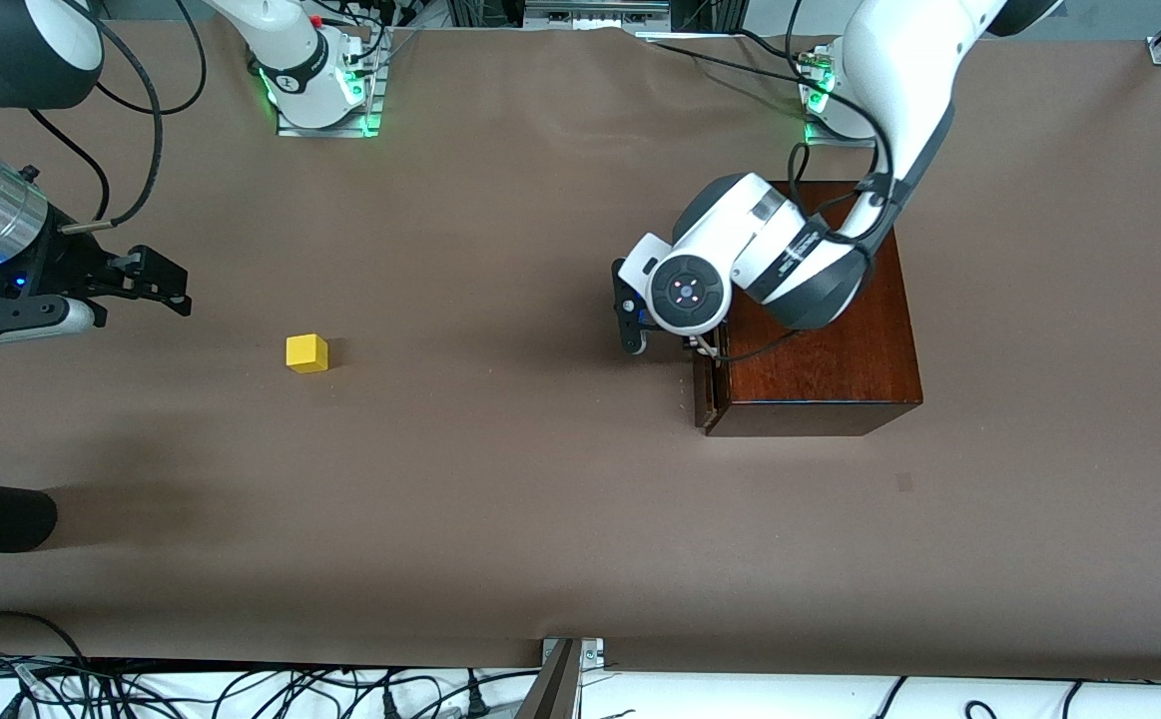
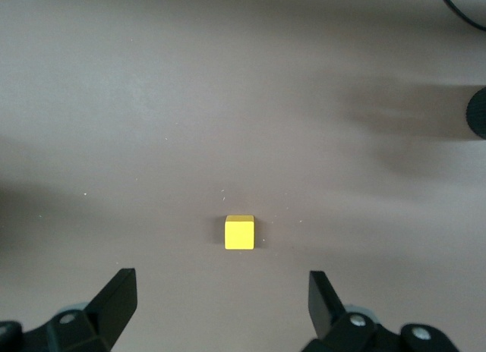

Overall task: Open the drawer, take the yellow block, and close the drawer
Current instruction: 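Push the drawer fully into the box with the left gripper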

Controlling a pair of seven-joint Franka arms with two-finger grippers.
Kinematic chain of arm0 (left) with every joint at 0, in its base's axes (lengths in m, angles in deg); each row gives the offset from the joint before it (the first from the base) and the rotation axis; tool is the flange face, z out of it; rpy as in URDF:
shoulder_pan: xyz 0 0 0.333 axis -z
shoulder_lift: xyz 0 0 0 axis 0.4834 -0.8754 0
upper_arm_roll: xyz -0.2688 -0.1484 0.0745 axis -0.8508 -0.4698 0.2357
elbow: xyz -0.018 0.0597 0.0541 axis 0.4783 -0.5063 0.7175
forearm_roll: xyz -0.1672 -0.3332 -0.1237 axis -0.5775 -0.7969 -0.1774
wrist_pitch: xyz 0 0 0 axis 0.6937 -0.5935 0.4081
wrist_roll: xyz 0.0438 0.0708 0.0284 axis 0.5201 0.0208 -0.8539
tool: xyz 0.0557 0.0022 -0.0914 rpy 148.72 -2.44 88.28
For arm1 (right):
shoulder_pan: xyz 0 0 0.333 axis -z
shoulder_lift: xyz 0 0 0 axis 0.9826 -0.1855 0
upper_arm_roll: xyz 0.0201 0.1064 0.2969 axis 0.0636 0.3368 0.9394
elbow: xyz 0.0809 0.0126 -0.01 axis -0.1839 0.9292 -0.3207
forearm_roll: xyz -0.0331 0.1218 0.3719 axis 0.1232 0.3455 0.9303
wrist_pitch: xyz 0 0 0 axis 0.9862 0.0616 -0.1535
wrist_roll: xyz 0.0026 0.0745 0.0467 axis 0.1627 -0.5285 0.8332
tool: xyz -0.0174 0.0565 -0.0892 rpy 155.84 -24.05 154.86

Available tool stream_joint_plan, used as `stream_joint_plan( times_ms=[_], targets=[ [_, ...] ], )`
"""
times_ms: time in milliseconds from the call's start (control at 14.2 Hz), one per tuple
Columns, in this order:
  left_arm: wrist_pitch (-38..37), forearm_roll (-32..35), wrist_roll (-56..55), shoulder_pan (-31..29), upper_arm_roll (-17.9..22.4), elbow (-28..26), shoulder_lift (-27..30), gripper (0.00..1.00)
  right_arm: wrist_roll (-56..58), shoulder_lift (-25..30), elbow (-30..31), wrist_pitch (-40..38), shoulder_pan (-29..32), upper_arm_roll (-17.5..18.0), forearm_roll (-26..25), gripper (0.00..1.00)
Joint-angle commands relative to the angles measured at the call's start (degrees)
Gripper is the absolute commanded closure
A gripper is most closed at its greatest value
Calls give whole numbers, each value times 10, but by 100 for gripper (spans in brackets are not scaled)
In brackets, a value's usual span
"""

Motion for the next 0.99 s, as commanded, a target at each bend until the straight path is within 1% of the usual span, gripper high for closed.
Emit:
stream_joint_plan(
  times_ms=[0,212,495,565,636,707,777,919],
  targets=[
    [-11,10,2,-15,2,7,33,0,5,-5,-15,-7,3,2,-7,0],
    [-10,4,11,-42,1,12,38,0,5,-5,-15,-8,4,2,-32,0],
    [-12,3,13,-64,-4,13,41,0,5,-5,-15,-11,2,2,-34,0],
    [-11,3,13,-70,-5,13,53,0,5,-5,-15,-12,1,4,-34,0],
    [-9,3,12,-66,-5,18,57,0,5,-4,-15,-12,1,5,-34,0],
    [-11,3,13,-70,0,53,56,0,5,-4,-15,-12,1,5,-34,0],
    [-12,3,11,-70,1,67,54,0,5,-4,-15,-12,1,5,-34,0],
    [-16,3,9,-69,0,74,48,0,5,-4,-15,-12,1,6,-34,0]
  ],
)
